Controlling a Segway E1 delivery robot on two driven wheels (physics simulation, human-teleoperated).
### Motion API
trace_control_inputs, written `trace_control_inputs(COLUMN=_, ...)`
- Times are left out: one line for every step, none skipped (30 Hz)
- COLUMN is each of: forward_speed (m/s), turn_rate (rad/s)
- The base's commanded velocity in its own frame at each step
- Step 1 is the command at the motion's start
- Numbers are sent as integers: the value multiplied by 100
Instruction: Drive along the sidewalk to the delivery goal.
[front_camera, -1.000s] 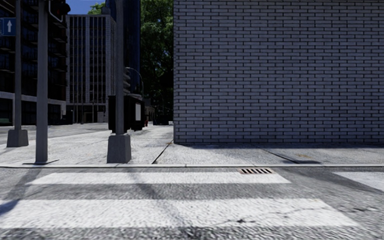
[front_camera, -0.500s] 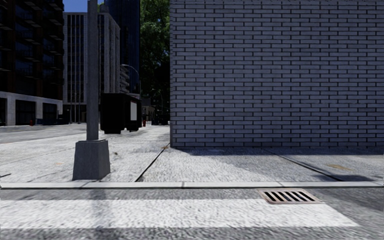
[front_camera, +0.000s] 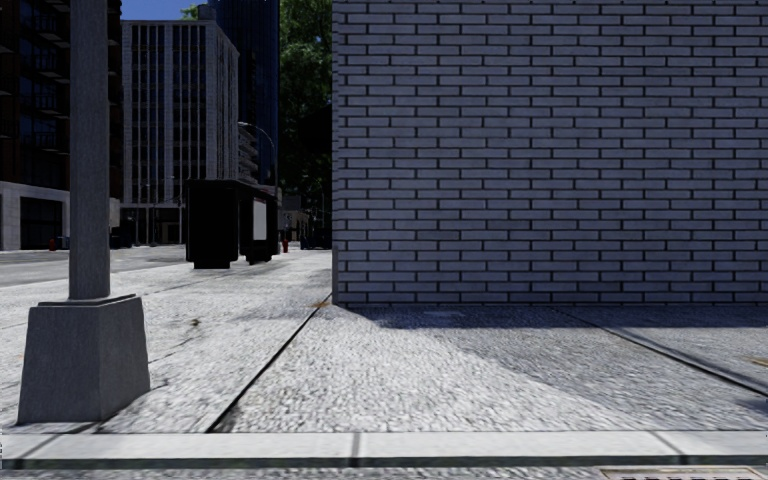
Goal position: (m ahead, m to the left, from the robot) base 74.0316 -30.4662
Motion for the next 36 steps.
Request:
trace_control_inputs(forward_speed=151, turn_rate=28)
trace_control_inputs(forward_speed=151, turn_rate=35)
trace_control_inputs(forward_speed=151, turn_rate=38)
trace_control_inputs(forward_speed=151, turn_rate=38)
trace_control_inputs(forward_speed=151, turn_rate=39)
trace_control_inputs(forward_speed=151, turn_rate=39)
trace_control_inputs(forward_speed=151, turn_rate=39)
trace_control_inputs(forward_speed=151, turn_rate=39)
trace_control_inputs(forward_speed=151, turn_rate=39)
trace_control_inputs(forward_speed=151, turn_rate=39)
trace_control_inputs(forward_speed=151, turn_rate=39)
trace_control_inputs(forward_speed=151, turn_rate=46)
trace_control_inputs(forward_speed=151, turn_rate=46)
trace_control_inputs(forward_speed=151, turn_rate=50)
trace_control_inputs(forward_speed=151, turn_rate=50)
trace_control_inputs(forward_speed=151, turn_rate=50)
trace_control_inputs(forward_speed=151, turn_rate=50)
trace_control_inputs(forward_speed=151, turn_rate=51)
trace_control_inputs(forward_speed=151, turn_rate=45)
trace_control_inputs(forward_speed=151, turn_rate=31)
trace_control_inputs(forward_speed=151, turn_rate=31)
trace_control_inputs(forward_speed=151, turn_rate=17)
trace_control_inputs(forward_speed=151, turn_rate=13)
trace_control_inputs(forward_speed=151, turn_rate=13)
trace_control_inputs(forward_speed=151, turn_rate=13)
trace_control_inputs(forward_speed=151, turn_rate=20)
trace_control_inputs(forward_speed=151, turn_rate=27)
trace_control_inputs(forward_speed=151, turn_rate=27)
trace_control_inputs(forward_speed=151, turn_rate=31)
trace_control_inputs(forward_speed=151, turn_rate=32)
trace_control_inputs(forward_speed=151, turn_rate=33)
trace_control_inputs(forward_speed=151, turn_rate=33)
trace_control_inputs(forward_speed=151, turn_rate=33)
trace_control_inputs(forward_speed=151, turn_rate=33)
trace_control_inputs(forward_speed=151, turn_rate=33)
trace_control_inputs(forward_speed=151, turn_rate=33)
